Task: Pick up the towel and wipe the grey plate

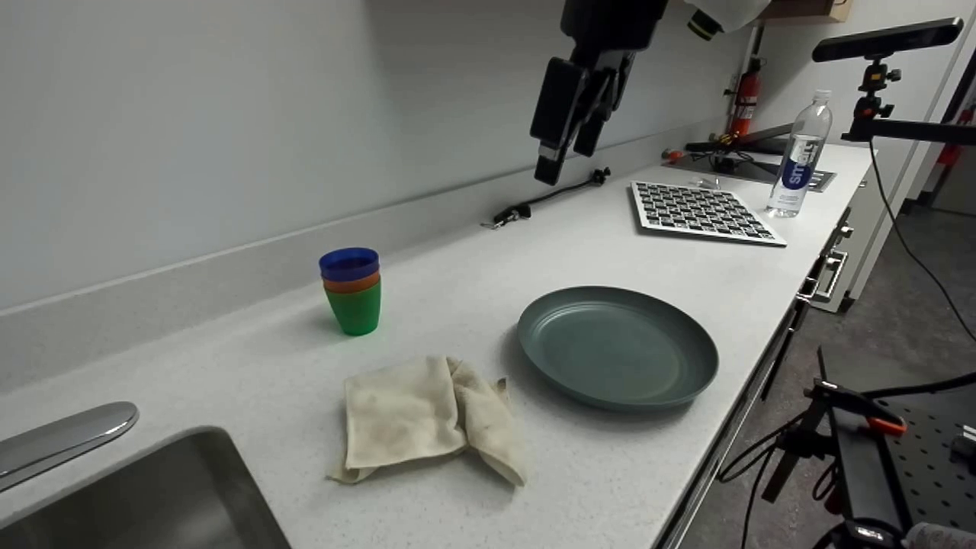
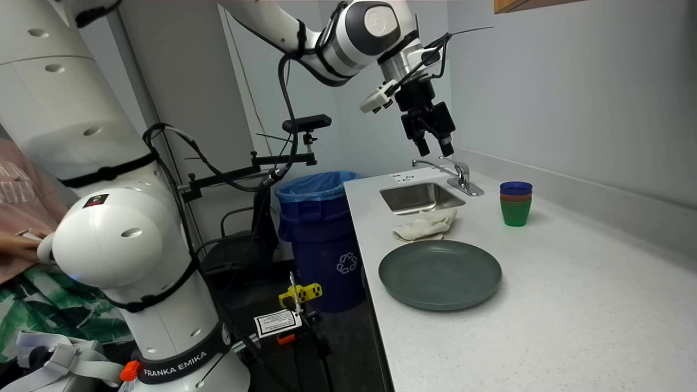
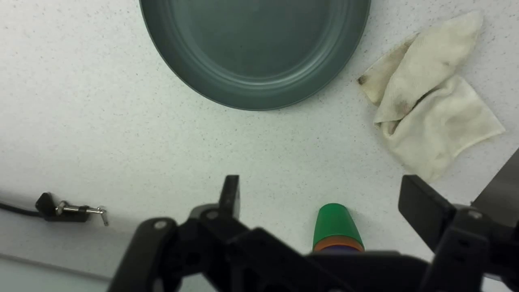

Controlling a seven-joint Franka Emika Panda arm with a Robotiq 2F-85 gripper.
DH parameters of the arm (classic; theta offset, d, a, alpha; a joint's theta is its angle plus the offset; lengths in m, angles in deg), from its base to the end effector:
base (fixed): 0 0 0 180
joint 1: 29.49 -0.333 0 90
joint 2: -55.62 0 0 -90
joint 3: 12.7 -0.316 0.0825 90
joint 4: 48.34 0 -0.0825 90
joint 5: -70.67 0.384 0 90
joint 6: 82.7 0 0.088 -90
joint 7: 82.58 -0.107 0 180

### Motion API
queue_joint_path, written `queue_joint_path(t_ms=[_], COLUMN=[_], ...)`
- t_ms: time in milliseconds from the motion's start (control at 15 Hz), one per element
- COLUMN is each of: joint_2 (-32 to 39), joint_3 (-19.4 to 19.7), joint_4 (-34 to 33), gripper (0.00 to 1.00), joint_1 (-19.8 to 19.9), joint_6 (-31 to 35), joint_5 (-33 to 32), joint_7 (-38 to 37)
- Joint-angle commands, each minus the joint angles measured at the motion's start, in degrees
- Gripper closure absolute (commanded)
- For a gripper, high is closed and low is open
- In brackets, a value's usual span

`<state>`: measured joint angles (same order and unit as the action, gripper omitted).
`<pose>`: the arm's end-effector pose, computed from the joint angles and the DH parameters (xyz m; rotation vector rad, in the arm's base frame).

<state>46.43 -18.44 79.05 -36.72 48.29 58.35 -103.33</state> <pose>0.5058 0.1129 0.4646 2.9940 -0.0179 0.4025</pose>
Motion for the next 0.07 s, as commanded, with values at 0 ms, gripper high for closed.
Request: queue_joint_path(t_ms=[0], joint_2=[-0.02], joint_3=[-1.08], joint_4=[-0.06], gripper=[0.00], joint_1=[1.13], joint_6=[-0.06], joint_5=[0.28], joint_7=[0.23])
